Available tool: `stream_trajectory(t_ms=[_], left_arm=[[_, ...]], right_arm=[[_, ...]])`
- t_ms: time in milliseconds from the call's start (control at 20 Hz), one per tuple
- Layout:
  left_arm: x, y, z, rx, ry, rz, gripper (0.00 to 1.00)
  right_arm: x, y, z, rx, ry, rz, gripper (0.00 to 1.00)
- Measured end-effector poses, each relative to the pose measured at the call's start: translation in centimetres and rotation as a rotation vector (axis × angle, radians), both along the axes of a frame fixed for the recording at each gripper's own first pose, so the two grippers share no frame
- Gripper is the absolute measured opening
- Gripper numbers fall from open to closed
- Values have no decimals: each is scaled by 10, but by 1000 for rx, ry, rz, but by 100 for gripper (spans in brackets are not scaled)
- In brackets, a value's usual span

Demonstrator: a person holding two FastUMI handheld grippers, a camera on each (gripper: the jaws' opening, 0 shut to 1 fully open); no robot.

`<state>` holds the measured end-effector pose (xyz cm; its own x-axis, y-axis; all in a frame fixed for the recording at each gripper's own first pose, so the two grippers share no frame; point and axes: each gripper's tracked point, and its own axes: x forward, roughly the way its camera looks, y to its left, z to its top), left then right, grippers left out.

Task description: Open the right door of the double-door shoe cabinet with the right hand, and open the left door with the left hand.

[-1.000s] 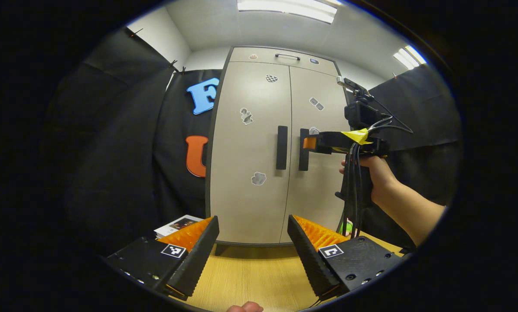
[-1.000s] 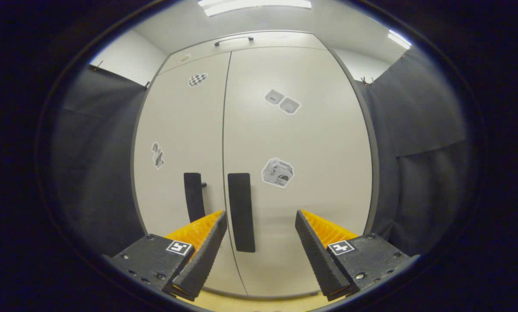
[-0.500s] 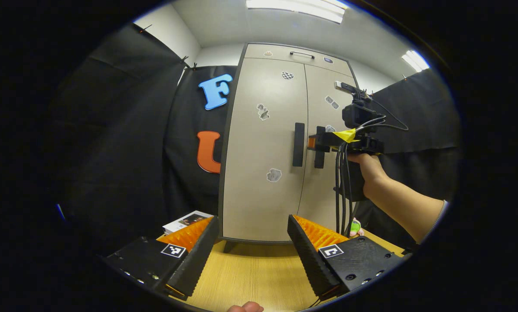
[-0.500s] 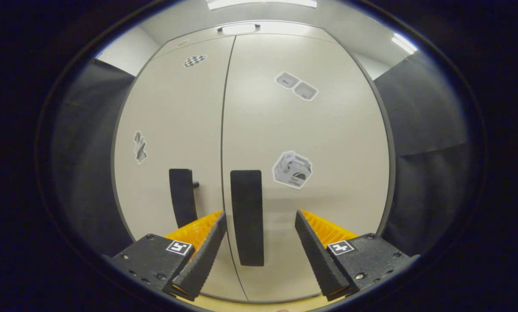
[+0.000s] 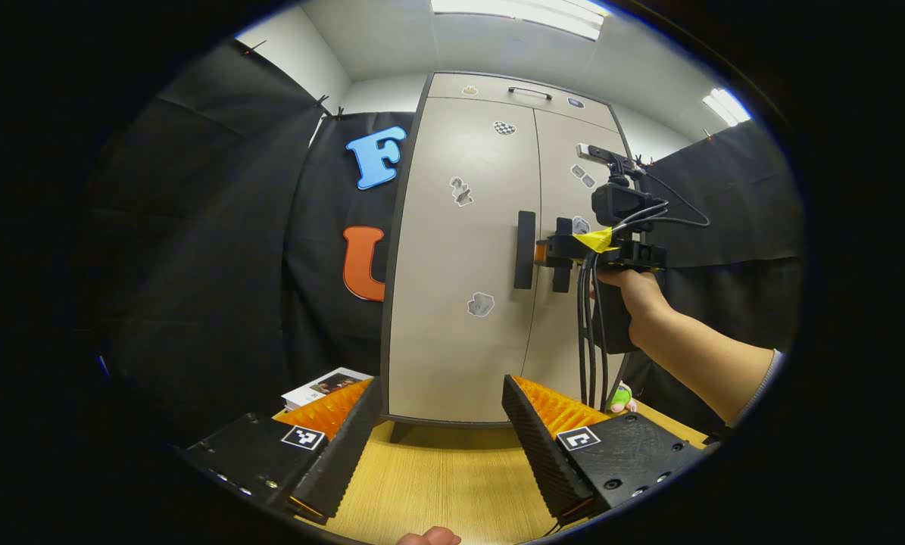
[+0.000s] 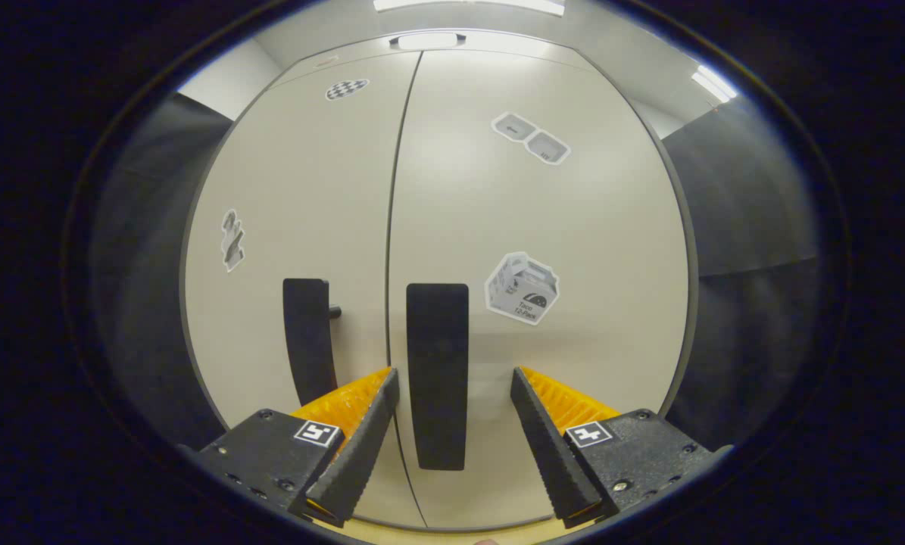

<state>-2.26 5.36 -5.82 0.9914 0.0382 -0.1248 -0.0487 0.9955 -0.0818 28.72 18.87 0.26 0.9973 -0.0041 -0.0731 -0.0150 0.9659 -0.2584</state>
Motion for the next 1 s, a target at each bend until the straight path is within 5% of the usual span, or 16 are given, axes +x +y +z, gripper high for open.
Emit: stream_trajectory(t_ms=[300,400,650,850,1000], left_arm=[[1,0,8,35,-30,3,95],[2,-1,11,40,-39,0,95],[2,-3,13,39,-51,-10,95],[4,-2,21,69,-76,-14,95],[4,-6,24,65,-92,-21,95]], right_arm=[[0,3,-2,29,-13,2,93],[-1,3,-3,31,-14,-2,83],[-1,6,-4,19,-15,14,35],[-1,7,-3,39,-34,41,14],[0,7,-3,34,-35,50,8]])
